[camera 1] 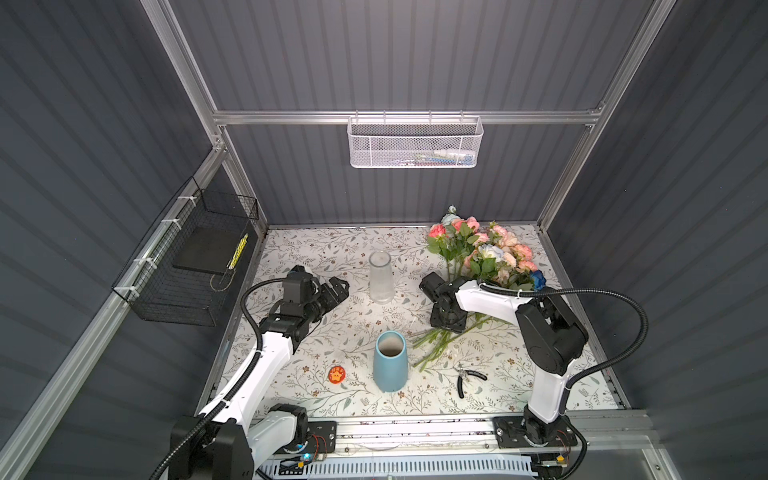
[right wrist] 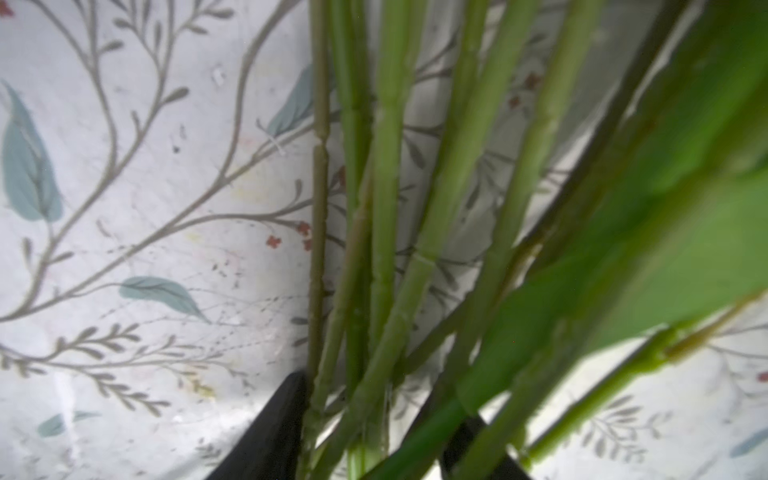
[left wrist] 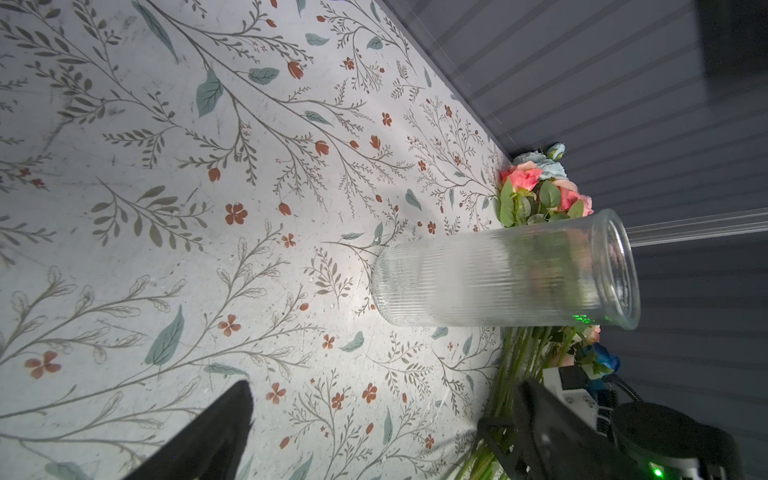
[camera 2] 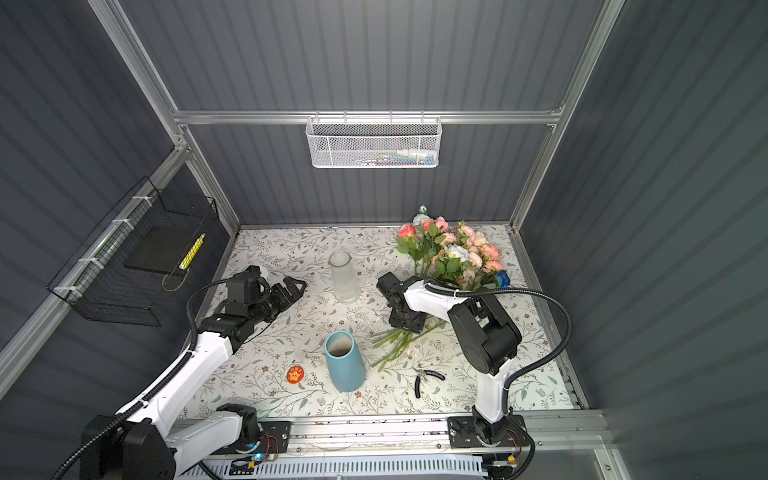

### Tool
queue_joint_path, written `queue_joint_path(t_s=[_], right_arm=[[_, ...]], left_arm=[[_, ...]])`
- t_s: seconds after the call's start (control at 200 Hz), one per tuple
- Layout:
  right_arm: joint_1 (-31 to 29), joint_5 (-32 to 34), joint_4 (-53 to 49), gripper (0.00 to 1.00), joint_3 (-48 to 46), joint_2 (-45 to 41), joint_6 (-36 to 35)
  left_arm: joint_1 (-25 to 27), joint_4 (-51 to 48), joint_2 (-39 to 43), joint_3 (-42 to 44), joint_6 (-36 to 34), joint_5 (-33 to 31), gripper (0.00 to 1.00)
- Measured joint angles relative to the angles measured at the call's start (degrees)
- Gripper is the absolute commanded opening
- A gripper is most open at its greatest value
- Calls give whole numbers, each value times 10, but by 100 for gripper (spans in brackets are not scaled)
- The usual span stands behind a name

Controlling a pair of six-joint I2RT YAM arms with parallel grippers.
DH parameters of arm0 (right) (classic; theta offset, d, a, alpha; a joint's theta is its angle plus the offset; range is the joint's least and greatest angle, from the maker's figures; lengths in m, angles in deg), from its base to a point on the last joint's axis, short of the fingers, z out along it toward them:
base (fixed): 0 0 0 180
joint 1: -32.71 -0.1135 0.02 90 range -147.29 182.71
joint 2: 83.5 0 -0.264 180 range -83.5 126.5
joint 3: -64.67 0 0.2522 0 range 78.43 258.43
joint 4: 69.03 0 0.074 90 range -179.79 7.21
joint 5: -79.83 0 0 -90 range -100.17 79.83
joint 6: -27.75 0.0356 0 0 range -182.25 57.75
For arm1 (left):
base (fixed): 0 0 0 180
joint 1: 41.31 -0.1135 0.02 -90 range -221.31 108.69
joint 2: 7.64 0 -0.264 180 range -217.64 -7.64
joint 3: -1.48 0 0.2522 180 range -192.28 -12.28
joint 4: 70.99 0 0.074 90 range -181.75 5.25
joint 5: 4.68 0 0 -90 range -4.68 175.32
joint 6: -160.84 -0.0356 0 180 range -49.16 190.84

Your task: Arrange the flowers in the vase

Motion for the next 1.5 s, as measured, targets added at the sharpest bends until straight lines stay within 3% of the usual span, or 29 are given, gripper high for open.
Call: queue_joint_path(t_s=[0.295,0.47,0.57,0.695,0.835,0.985,1.191,1.356,1.501], right_arm=[[1,49,23,28,-41,-25,-85],[-5,75,36,26,-68,-42,-126],[-19,97,40,40,-75,-44,-143],[-26,112,40,69,-80,-51,-164],[-26,101,49,75,-97,-75,-160],[-29,92,47,75,-121,-153,-133],[-16,88,61,72,-154,-309,-31],[70,24,72,65,-238,-335,60],[135,-16,74,64,-290,-321,94]], left_arm=[[0,-2,0,0,0,-4,100],[0,-2,-1,0,0,-5,100],[0,-2,-5,0,0,-7,100],[0,-2,-12,0,0,-8,99],[0,-2,-16,0,0,-8,100],[0,-2,-16,0,0,-8,100],[0,-4,-16,0,0,-8,100],[0,-4,-16,0,0,-8,100],[0,-4,-16,0,0,-8,100]])
